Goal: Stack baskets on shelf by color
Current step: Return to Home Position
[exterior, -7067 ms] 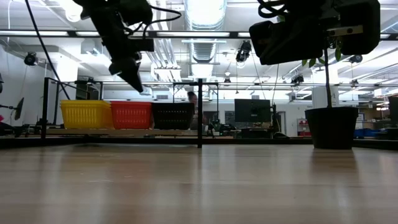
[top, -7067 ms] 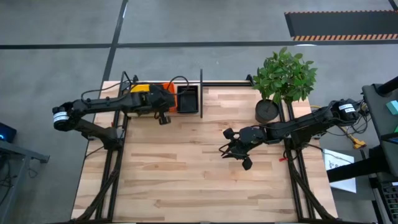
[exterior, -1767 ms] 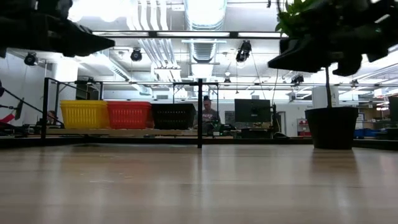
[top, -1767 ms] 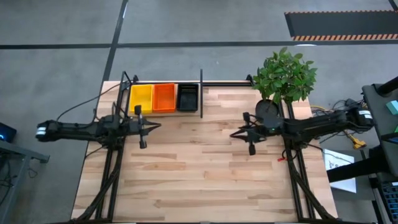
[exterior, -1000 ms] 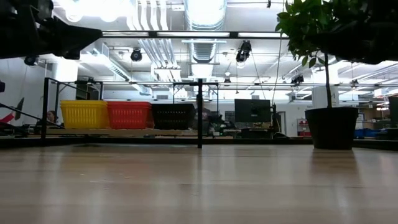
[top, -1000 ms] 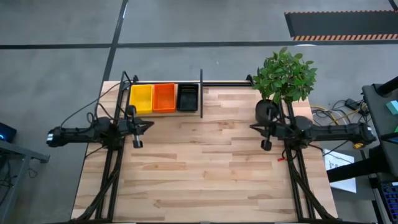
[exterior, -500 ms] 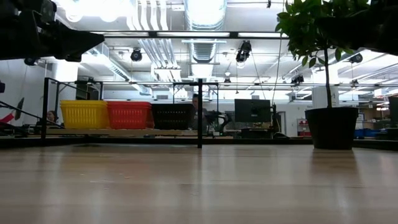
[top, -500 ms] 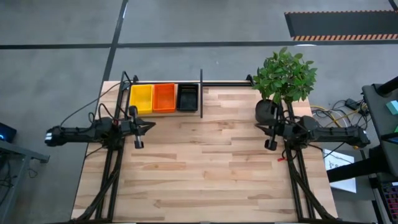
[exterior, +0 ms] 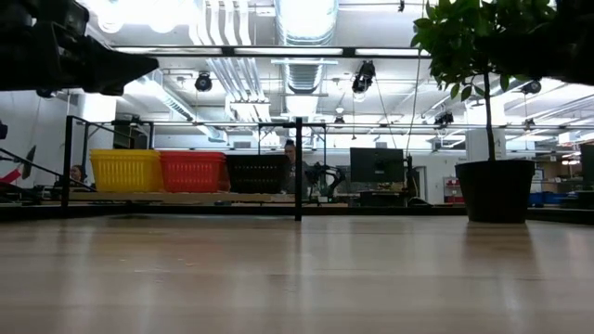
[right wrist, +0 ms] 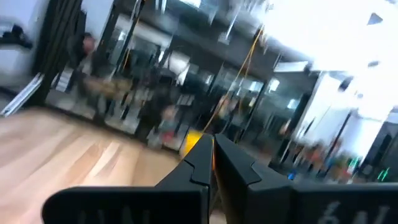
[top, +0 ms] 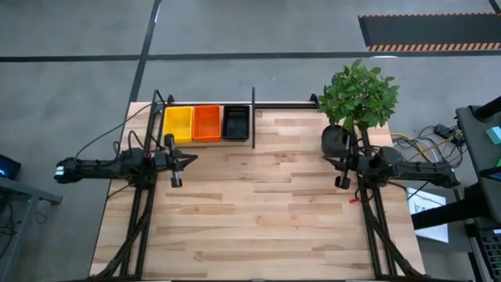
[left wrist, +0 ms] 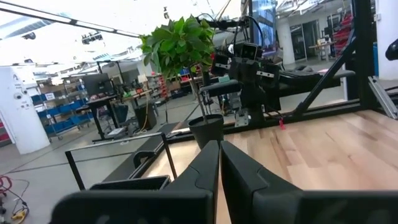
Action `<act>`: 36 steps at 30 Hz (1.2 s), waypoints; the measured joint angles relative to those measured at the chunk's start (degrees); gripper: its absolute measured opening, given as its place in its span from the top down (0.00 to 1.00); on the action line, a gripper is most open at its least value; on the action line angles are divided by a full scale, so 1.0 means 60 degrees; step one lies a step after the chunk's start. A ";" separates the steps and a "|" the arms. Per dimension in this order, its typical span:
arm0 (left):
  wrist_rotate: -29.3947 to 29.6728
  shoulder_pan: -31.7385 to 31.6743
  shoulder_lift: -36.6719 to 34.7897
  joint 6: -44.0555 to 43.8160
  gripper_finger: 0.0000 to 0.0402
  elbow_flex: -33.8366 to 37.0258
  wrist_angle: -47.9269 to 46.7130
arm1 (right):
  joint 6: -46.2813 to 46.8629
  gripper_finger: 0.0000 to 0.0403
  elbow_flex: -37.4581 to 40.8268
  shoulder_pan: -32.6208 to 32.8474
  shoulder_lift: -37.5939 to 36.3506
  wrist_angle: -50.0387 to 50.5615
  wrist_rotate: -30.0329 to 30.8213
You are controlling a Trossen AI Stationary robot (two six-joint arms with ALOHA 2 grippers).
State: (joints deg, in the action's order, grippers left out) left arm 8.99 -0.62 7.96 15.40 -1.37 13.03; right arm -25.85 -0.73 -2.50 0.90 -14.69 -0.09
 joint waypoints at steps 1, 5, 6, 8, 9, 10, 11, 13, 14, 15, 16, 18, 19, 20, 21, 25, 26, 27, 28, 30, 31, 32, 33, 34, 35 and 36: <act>0.0000 0.0000 0.0033 0.0000 1.00 0.0000 -0.0007 | 0.0174 0.98 -0.0006 0.0000 -0.0140 0.0275 0.0027; 0.0004 -0.0001 0.0162 0.0000 1.00 0.0000 -0.0005 | 0.1099 0.98 0.0004 -0.0007 -0.0059 0.0838 -0.0041; 0.0004 0.0000 0.0182 0.0000 1.00 0.0000 -0.0012 | 0.1433 0.98 0.0004 -0.0007 -0.0018 0.0931 -0.0038; 0.0005 -0.0004 0.0224 0.0000 1.00 0.0000 -0.0001 | 0.2343 0.98 0.0004 -0.0010 -0.0067 0.1054 -0.0018; 0.0004 -0.0002 0.0263 0.0000 1.00 0.0000 0.0007 | 0.2791 0.98 0.0004 -0.0039 -0.0133 0.1146 0.0003; 0.0004 -0.0003 0.0288 0.0000 1.00 0.0000 -0.0010 | 0.3185 0.98 0.0007 -0.0089 -0.0143 0.1328 0.0022; 0.0004 0.0000 0.0306 0.0000 1.00 0.0000 -0.0028 | 0.3481 0.98 0.0007 -0.0110 -0.0145 0.1440 0.0039; 0.0004 0.0000 0.0360 0.0000 1.00 0.0000 0.0004 | 0.4100 0.98 0.0007 -0.0109 -0.0147 0.1447 0.0044; 0.0004 0.0000 0.0394 0.0000 1.00 0.0000 -0.0002 | 0.4444 0.98 0.0007 -0.0109 -0.0149 0.1435 0.0029; 0.0004 0.0000 0.0420 0.0000 1.00 0.0000 -0.0013 | 0.4786 0.98 0.0007 -0.0109 -0.0134 0.1426 0.0031; 0.0004 0.0000 0.0439 0.0000 1.00 0.0000 -0.0019 | 0.5074 0.98 0.0007 -0.0109 -0.0113 0.1421 0.0028; 0.0004 0.0000 0.0500 0.0000 1.00 0.0000 0.0004 | 0.5411 0.98 0.0011 -0.0109 -0.0062 0.1424 0.0027; 0.0004 0.0000 0.0526 0.0000 1.00 0.0000 -0.0009 | 0.5451 0.98 0.0011 -0.0109 -0.0034 0.1427 0.0031; 0.0004 0.0000 0.0553 0.0002 1.00 0.0000 -0.0014 | 0.5439 0.98 0.0011 -0.0109 0.0011 0.1427 0.0031; 0.0004 0.0000 0.0579 0.0000 1.00 0.0000 -0.0008 | 0.5370 0.98 0.0011 -0.0109 0.0048 0.1422 0.0031; 0.0002 0.0000 0.0695 0.0000 1.00 0.0000 -0.0010 | 0.4853 0.98 0.0011 -0.0109 0.0128 0.1435 0.0030; 0.0004 0.0000 0.0722 0.0000 1.00 0.0000 -0.0007 | 0.4722 0.98 0.0011 -0.0109 0.0128 0.1435 0.0029; 0.0004 0.0000 0.0752 0.0000 1.00 0.0000 -0.0002 | 0.4606 0.98 0.0011 -0.0109 0.0125 0.1426 0.0029; 0.0004 0.0000 0.0780 0.0000 1.00 0.0000 -0.0008 | 0.4493 0.98 0.0011 -0.0109 0.0125 0.1420 0.0031; 0.0004 0.0000 0.0818 0.0000 1.00 0.0000 -0.0009 | 0.4310 0.98 0.0015 -0.0109 0.0125 0.1424 0.0031; 0.0004 0.0000 0.0848 0.0000 1.00 0.0000 0.0002 | 0.4211 0.98 0.0015 -0.0109 0.0125 0.1424 0.0031; 0.0004 0.0000 0.0866 0.0000 1.00 0.0000 -0.0008 | 0.4148 0.98 0.0015 -0.0109 0.0125 0.1424 0.0031; 0.0003 0.0000 0.0881 0.0000 1.00 0.0000 -0.0021 | 0.4105 0.98 0.0015 -0.0109 0.0125 0.1424 0.0031; 0.0000 0.0000 0.0901 0.0000 1.00 0.0000 -0.0007 | 0.4059 0.98 0.0015 -0.0109 0.0125 0.1424 0.0031; 0.0004 0.0000 0.0922 0.0000 1.00 0.0000 0.0000 | 0.4048 0.98 0.0015 -0.0109 0.0125 0.1424 0.0031; 0.0000 0.0000 0.0936 0.0000 1.00 0.0000 -0.0008 | 0.4055 0.98 0.0018 -0.0109 0.0125 0.1424 0.0031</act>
State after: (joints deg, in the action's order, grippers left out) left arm 9.00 -0.62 13.58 15.40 -1.37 12.99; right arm -1.52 -0.62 -3.16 1.65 -6.15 0.10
